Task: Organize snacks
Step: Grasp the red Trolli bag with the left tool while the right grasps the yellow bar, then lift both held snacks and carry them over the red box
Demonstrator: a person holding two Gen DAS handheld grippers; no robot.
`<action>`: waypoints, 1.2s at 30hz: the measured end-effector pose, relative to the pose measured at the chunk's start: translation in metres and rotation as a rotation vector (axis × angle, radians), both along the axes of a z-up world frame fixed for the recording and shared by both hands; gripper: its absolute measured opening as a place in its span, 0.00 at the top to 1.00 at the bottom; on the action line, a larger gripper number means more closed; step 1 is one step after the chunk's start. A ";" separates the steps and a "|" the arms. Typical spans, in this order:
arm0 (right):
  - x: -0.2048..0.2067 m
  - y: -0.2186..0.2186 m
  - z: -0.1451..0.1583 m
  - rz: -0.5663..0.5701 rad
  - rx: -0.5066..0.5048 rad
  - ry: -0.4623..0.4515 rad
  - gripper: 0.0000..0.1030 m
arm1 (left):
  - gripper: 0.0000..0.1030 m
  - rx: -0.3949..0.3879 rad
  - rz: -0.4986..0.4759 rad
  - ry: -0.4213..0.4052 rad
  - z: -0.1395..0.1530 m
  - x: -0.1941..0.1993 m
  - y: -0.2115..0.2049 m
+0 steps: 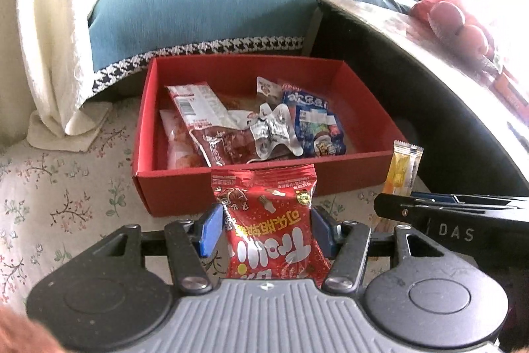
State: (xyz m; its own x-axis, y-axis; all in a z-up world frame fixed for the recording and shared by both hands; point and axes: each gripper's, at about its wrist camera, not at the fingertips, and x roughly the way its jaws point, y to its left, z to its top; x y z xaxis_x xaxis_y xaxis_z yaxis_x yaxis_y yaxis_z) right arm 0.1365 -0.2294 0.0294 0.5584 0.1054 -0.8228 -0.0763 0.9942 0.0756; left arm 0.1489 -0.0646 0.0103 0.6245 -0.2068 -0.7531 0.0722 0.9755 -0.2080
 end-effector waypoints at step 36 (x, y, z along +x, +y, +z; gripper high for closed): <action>0.021 0.005 0.049 -0.017 0.081 -0.182 0.59 | 0.51 0.057 0.100 -0.180 0.038 0.024 0.022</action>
